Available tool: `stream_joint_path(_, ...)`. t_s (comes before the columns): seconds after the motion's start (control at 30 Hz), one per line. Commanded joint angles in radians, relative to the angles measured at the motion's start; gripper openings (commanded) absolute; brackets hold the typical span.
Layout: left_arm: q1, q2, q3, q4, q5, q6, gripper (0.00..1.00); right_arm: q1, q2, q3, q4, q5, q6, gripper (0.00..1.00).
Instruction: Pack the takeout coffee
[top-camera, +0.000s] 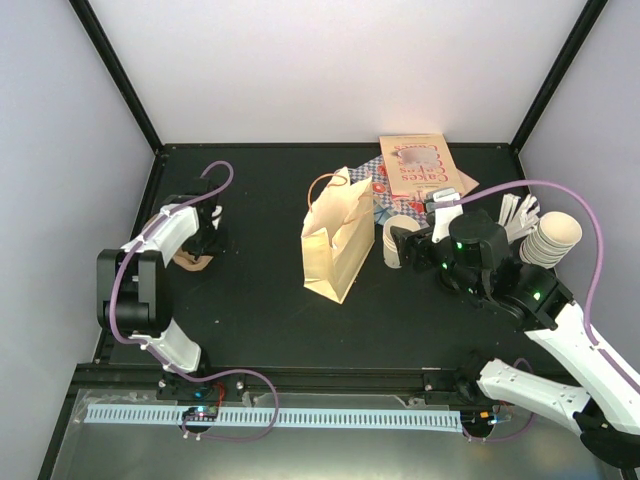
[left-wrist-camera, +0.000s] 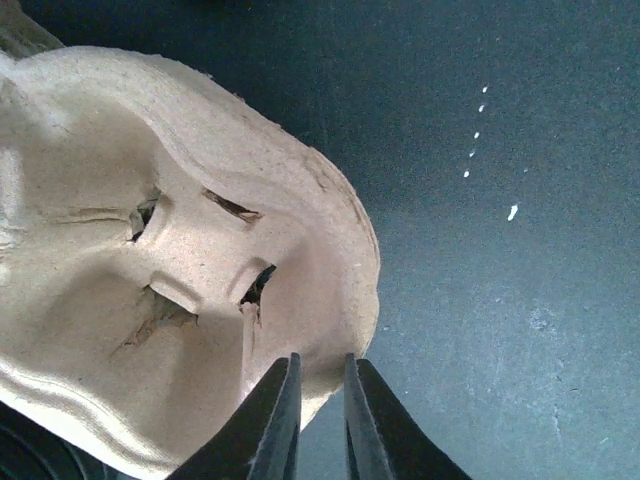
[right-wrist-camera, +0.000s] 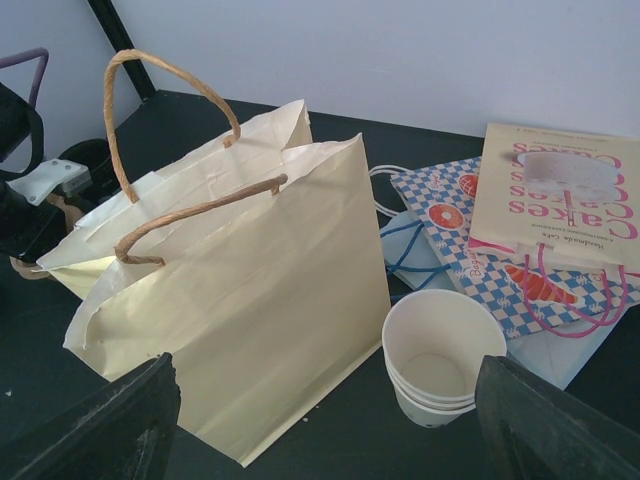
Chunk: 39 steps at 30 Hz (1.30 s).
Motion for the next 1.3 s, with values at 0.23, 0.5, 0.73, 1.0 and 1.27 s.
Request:
stream_joint_path(0.23, -0.045, -0.001, 0.051, -0.054, -0.094, 0.003, 0.22, -0.003, -0.012, 0.006, -0.004, -0.008, 0.004, 0.83)
stream_joint_path(0.5, -0.071, 0.043, 0.089, -0.083, -0.131, 0.023, 0.32, -0.003, -0.013, 0.006, 0.009, -0.022, -0.012, 0.83)
stream_joint_path(0.73, -0.072, 0.091, 0.115, -0.085, -0.133, 0.018, 0.32, -0.003, -0.012, 0.007, 0.008, -0.055, -0.015, 0.83)
stream_joint_path(1.0, -0.072, 0.123, 0.131, -0.089, -0.139, 0.019, 0.23, -0.004, -0.022, 0.0, 0.004, -0.041, -0.012, 0.83)
stream_joint_path(1.27, -0.074, 0.091, 0.125, -0.098, -0.172, 0.005, 0.02, -0.003, -0.014, 0.001, 0.005, -0.043, -0.012, 0.83)
